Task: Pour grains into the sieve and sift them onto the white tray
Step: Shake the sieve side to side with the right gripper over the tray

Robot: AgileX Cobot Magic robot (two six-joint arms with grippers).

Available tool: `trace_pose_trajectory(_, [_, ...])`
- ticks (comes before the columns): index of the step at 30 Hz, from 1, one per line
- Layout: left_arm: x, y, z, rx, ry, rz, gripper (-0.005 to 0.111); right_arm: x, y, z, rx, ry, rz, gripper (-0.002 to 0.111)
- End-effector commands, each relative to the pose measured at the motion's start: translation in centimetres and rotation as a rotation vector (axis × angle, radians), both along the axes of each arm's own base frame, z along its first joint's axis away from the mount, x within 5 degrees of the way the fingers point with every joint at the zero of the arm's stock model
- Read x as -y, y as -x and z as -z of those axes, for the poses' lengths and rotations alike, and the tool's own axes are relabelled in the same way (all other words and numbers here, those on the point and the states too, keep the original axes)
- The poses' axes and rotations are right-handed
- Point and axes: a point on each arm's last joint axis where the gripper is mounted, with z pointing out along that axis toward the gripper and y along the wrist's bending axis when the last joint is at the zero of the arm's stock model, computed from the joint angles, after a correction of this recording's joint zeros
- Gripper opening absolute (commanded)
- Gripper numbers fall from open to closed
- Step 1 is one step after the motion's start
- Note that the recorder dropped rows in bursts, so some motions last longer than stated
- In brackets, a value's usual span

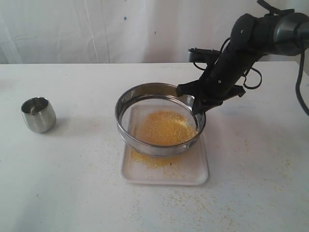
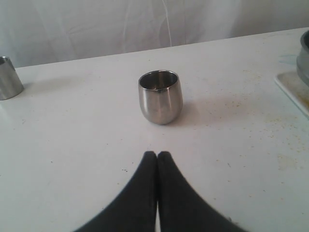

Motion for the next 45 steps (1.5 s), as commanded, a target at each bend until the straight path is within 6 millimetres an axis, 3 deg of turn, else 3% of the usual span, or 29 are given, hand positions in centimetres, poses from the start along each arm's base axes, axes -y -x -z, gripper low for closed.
trace_pose_trajectory(1, [0.0, 0.0, 0.0, 0.007, 0.007, 0.0, 0.0, -0.3, -0.5, -0.9, 0.069, -0.038, 0.018, 0.0])
trace_pose_trajectory(4, [0.0, 0.0, 0.0, 0.007, 0.007, 0.0, 0.0, -0.4, -1.0, -0.9, 0.112, -0.045, 0.042, 0.0])
trace_pose_trajectory(8, [0.0, 0.0, 0.0, 0.007, 0.007, 0.0, 0.0, -0.5, 0.7, -0.2, -0.07, -0.026, -0.012, 0.0])
trace_pose_trajectory(13, [0.0, 0.0, 0.0, 0.007, 0.007, 0.0, 0.0, -0.8, -1.3, -0.2, 0.142, -0.038, 0.029, 0.0])
trace_pose_trajectory(18, [0.0, 0.0, 0.0, 0.007, 0.007, 0.0, 0.0, -1.1, 0.3, 0.4, -0.038, -0.029, 0.006, 0.0])
trace_pose_trajectory(23, [0.0, 0.0, 0.0, 0.007, 0.007, 0.0, 0.0, -1.3, -2.0, 0.5, 0.18, -0.055, 0.075, 0.0])
trace_pose_trajectory(27, [0.0, 0.0, 0.0, 0.007, 0.007, 0.0, 0.0, -1.5, 0.1, 0.7, -0.035, -0.038, 0.045, 0.0])
trace_pose_trajectory(32, [0.0, 0.0, 0.0, 0.007, 0.007, 0.0, 0.0, -1.9, -1.1, 0.2, 0.121, -0.051, 0.046, 0.0])
trace_pose_trajectory(36, [0.0, 0.0, 0.0, 0.007, 0.007, 0.0, 0.0, -1.9, 1.0, 0.3, -0.092, -0.033, -0.012, 0.0])
trace_pose_trajectory(41, [0.0, 0.0, 0.0, 0.007, 0.007, 0.0, 0.0, -1.9, -1.2, 0.1, 0.146, -0.049, 0.038, 0.0])
trace_pose_trajectory(45, [0.0, 0.0, 0.0, 0.007, 0.007, 0.0, 0.0, -1.6, 0.4, 0.2, -0.041, -0.037, 0.032, 0.0])
